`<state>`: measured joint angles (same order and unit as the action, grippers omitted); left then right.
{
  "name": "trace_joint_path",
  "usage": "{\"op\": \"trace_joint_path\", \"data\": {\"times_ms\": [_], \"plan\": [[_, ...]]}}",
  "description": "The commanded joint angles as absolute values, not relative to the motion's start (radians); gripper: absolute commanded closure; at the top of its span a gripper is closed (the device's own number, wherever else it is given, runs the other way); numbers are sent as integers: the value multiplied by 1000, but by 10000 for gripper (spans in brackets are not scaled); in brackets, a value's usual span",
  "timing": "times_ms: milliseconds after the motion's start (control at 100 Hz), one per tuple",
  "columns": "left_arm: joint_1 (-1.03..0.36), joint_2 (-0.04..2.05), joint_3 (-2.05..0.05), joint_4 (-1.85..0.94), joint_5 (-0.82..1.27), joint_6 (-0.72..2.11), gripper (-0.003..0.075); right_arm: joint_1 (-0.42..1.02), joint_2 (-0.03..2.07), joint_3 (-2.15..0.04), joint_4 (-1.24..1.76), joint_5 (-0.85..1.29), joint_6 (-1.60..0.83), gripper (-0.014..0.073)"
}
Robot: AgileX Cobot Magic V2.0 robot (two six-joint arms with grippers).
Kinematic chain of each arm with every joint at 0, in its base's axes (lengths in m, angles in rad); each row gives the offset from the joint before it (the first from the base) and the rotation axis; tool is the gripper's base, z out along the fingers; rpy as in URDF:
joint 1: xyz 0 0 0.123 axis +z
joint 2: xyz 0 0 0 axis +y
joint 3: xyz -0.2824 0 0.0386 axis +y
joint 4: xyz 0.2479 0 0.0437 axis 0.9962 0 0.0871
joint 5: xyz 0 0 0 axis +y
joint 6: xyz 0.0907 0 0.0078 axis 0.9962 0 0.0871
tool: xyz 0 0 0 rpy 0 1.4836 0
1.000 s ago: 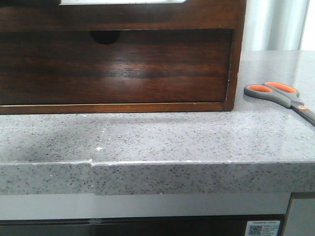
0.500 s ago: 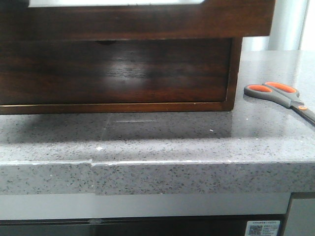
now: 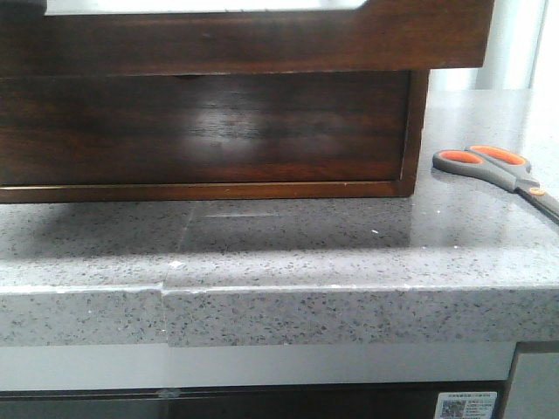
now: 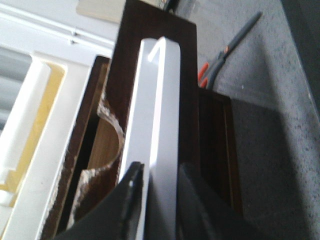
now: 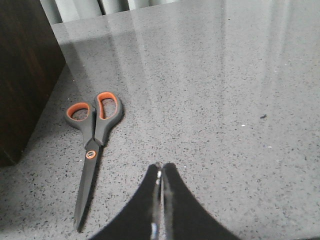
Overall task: Put scissors in drawer with both arms
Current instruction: 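Grasp the handle with the left gripper and pull the drawer open, then lower the right gripper onto the black-and-orange scissors and grasp them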
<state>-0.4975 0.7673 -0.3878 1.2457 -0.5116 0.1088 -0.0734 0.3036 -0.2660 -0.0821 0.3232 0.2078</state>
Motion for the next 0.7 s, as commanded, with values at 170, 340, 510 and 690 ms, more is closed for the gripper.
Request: {"op": "trace_joint_path", "data": {"times_ms": [170,340,510,690], "plan": [[-505,759,-417,1192,-574,92,425,-73,321,-297,-91,253,197,655],[-505,759,-417,1192,-662,92,425,-73,321,-297,-91,253,197,655],[-505,759,-419,1150,-745,92,426,-73,321,-297,-91,253,197,655],[-505,741,-421,904,-814,92,426,-73,321,-297,-91,244,197,655]]}}
